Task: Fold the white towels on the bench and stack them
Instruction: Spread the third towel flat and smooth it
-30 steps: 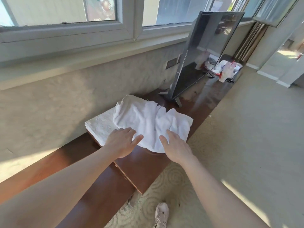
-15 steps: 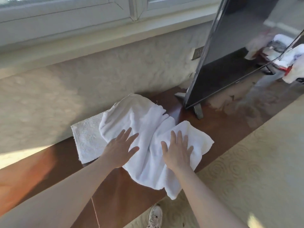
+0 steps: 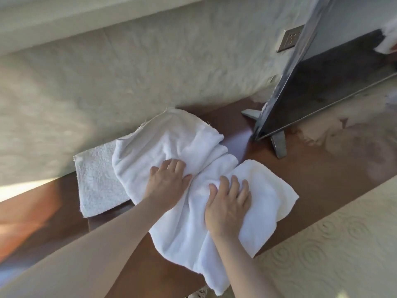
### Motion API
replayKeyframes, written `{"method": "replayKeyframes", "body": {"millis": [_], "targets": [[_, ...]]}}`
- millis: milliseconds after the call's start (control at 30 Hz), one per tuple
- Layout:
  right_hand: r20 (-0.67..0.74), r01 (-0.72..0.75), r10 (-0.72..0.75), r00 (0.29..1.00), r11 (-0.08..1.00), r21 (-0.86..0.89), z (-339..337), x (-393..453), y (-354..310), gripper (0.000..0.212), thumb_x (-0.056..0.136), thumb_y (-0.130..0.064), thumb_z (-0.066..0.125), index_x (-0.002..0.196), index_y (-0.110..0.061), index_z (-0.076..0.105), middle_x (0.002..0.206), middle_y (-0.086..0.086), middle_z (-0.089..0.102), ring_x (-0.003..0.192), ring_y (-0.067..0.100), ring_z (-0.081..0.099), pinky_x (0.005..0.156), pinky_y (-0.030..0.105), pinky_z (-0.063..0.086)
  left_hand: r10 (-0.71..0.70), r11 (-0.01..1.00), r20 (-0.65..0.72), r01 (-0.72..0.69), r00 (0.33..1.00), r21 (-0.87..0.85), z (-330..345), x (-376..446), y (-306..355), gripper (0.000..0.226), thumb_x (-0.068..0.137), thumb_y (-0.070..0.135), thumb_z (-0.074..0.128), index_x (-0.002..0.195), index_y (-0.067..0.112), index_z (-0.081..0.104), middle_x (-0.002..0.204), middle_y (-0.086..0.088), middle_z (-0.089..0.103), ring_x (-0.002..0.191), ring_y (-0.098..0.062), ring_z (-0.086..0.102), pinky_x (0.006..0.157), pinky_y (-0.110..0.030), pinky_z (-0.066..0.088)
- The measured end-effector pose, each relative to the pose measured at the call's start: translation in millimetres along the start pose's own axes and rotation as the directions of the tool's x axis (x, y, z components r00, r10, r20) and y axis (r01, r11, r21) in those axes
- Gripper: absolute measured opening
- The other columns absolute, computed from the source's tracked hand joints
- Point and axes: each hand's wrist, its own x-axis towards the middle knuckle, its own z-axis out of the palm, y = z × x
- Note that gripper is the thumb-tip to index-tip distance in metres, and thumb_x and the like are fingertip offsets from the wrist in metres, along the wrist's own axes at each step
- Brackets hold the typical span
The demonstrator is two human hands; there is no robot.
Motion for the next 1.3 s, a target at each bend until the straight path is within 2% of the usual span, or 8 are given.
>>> {"method": "replayKeyframes", "body": {"millis": [133,200,400,700,800,900,1000,1300], "targets": [[-0.114,0.01,0.001,0.994,0.995,0.099,1.0,-2.7,4.0,0.032,0.105,-0.035,0.044,0.105,-0.011,0.065,0.117,0.014,0.065,0.125,0.043,0.049,0.099,0.057,0.045,-0.036,0.999,0.081,0.039,0.996,-0.034,-4.8,-3.0,-5.5,0.036,0.107,0.042,0.035,0.126,0.014,0.05,0.124,0.001,0.054,0.117,-0.024,0.054,0.084,-0.039,0.043],[-0.153,0.009,0.016,0.988,0.986,0.165,-5.1,-0.3,4.5,0.037,0.105,-0.033,0.043,0.098,-0.006,0.067,0.106,0.016,0.066,0.114,0.044,0.056,0.093,0.055,0.05,-0.058,0.993,0.06,0.063,0.997,-0.095,-13.7,-5.6,-7.7,0.035,0.108,0.04,0.034,0.122,0.011,0.048,0.121,-0.001,0.051,0.111,-0.024,0.056,0.074,-0.039,0.044],[-0.198,-0.006,0.084,0.977,0.93,0.367,-47.2,-0.6,-3.3,0.033,0.102,-0.026,0.046,0.101,0.002,0.063,0.103,0.018,0.055,0.099,0.036,0.05,0.088,0.048,0.048,-0.063,0.974,-0.257,0.003,0.964,-0.228,-52.8,-31.8,-23.5,0.025,0.101,0.028,0.05,0.106,0.004,0.053,0.097,-0.008,0.057,0.076,-0.029,0.065,0.048,-0.031,0.03],[-0.473,0.247,-0.104,0.875,0.936,0.25,-144.6,-36.5,-91.0,0.038,0.102,-0.028,0.04,0.098,0.001,0.064,0.092,0.018,0.06,0.089,0.038,0.052,0.087,0.044,0.039,-0.032,0.955,-0.566,-0.143,0.824,-0.261,-142.1,-102.6,-86.5,0.03,0.105,0.04,0.032,0.094,0.013,0.038,0.076,-0.01,0.054,0.051,-0.03,0.056,0.043,-0.025,0.025],[-0.574,0.338,-0.183,0.798,0.925,0.176,-169.6,-65.8,-135.1,0.036,0.103,-0.027,0.042,0.096,0.0,0.065,0.088,0.017,0.059,0.082,0.037,0.053,0.078,0.043,0.038,-0.109,0.956,-0.599,-0.081,0.793,-0.282,-171.8,-144.4,-125.4,0.027,0.099,0.036,0.04,0.091,0.01,0.043,0.072,-0.009,0.054,0.05,-0.032,0.057,0.045,-0.026,0.024],[-0.629,0.451,-0.28,0.725,0.884,0.126,-188.8,-98.0,-188.1,0.032,0.103,-0.029,0.044,0.098,-0.004,0.063,0.089,0.016,0.057,0.084,0.034,0.051,0.073,0.044,0.04,-0.188,0.938,-0.624,-0.05,0.759,-0.343,-193.9,-191.4,-174.4,0.042,0.101,0.038,0.04,0.093,0.0,0.055,0.082,-0.015,0.056,0.058,-0.039,0.06,0.047,-0.035,0.038],[-0.633,0.541,-0.379,0.675,0.838,0.074,-195.0,-130.7,-245.0,0.037,0.101,-0.031,0.046,0.099,-0.002,0.069,0.088,0.015,0.059,0.081,0.038,0.057,0.07,0.045,0.043,-0.227,0.946,-0.679,-0.009,0.698,-0.325,-209.2,-243.8,-229.1,0.044,0.101,0.038,0.039,0.092,-0.001,0.056,0.081,-0.015,0.058,0.054,-0.04,0.059,0.05,-0.032,0.032],[-0.457,0.737,-0.607,0.651,0.648,0.19,-156.1,-236.1,-399.7,0.037,0.101,-0.035,0.047,0.099,-0.005,0.069,0.089,0.013,0.063,0.08,0.037,0.06,0.07,0.047,0.05,-0.518,0.854,-0.605,0.337,0.605,-0.395,-190.8,-383.7,-381.3,0.031,0.103,0.036,0.048,0.094,0.006,0.049,0.086,-0.016,0.06,0.063,-0.045,0.061,0.055,-0.036,0.03]]}}
